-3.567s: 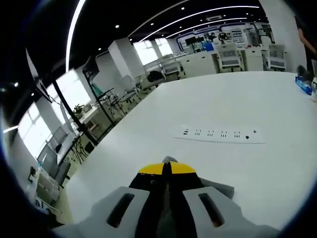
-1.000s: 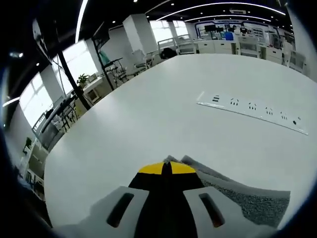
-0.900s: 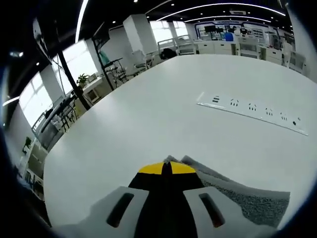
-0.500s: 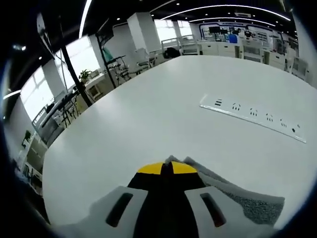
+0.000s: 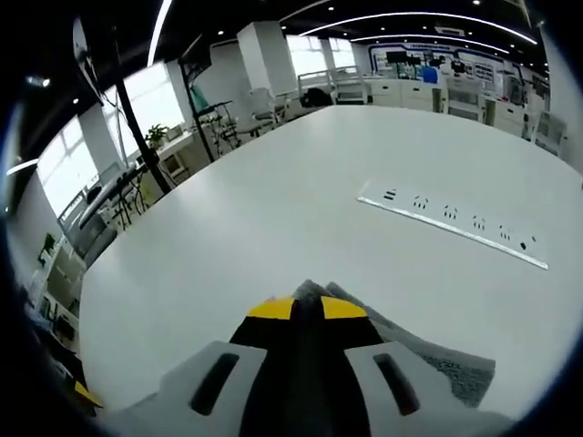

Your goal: Fold the towel on the table until its edges align and the towel forms a compact rectangular stack.

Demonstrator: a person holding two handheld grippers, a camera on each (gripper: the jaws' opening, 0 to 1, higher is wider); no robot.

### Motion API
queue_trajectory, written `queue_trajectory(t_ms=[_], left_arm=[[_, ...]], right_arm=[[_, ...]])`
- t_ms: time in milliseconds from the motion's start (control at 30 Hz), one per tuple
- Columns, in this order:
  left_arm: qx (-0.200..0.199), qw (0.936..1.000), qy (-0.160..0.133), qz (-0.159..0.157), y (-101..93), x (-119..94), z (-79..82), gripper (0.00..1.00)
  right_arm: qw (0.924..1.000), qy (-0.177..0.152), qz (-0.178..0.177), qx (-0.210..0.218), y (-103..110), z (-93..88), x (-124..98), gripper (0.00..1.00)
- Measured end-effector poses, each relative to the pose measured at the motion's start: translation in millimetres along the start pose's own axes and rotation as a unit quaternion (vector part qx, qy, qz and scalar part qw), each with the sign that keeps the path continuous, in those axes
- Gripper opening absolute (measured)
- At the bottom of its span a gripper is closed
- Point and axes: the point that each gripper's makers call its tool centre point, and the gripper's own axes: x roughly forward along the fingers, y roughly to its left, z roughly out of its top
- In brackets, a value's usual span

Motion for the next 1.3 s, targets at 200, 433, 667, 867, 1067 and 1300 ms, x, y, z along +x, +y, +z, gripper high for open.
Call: queue_trajectory(t_ms=[200,433,667,867,1067,1300], left_arm=[[0.009,0.9999,-0.004,-0.005,0.6,-0.6,8.2,0.23],[-0.002,0.9997,-0.021,0.014,22.4,-4.9,25.1,0.24],[0.012,0.9993,-0.026,0.025,28.5,-4.6,40.8,0.26],[0.022,0.9992,-0.02,0.028,31.7,1.2,49.3,0.28],[0.036,0.999,-0.016,0.02,29.9,8.6,56.3,0.3],[0.052,0.9985,-0.01,0.013,29.8,17.2,67.2,0.32]], right_arm=[[0.9999,-0.007,-0.008,-0.001,-8.3,3.0,-12.3,0.14],[0.9997,0.0,-0.023,0.007,-21.9,-3.4,-24.9,0.15],[0.9994,-0.001,-0.027,0.019,-32.2,-6.9,-35.5,0.18],[0.9989,0.001,-0.039,0.027,-44.7,-15.1,-47.4,0.22],[0.998,0.004,-0.049,0.04,-53.3,-25.9,-60.9,0.26],[0.9971,0.009,-0.056,0.05,-59.4,-40.7,-75.9,0.29]])
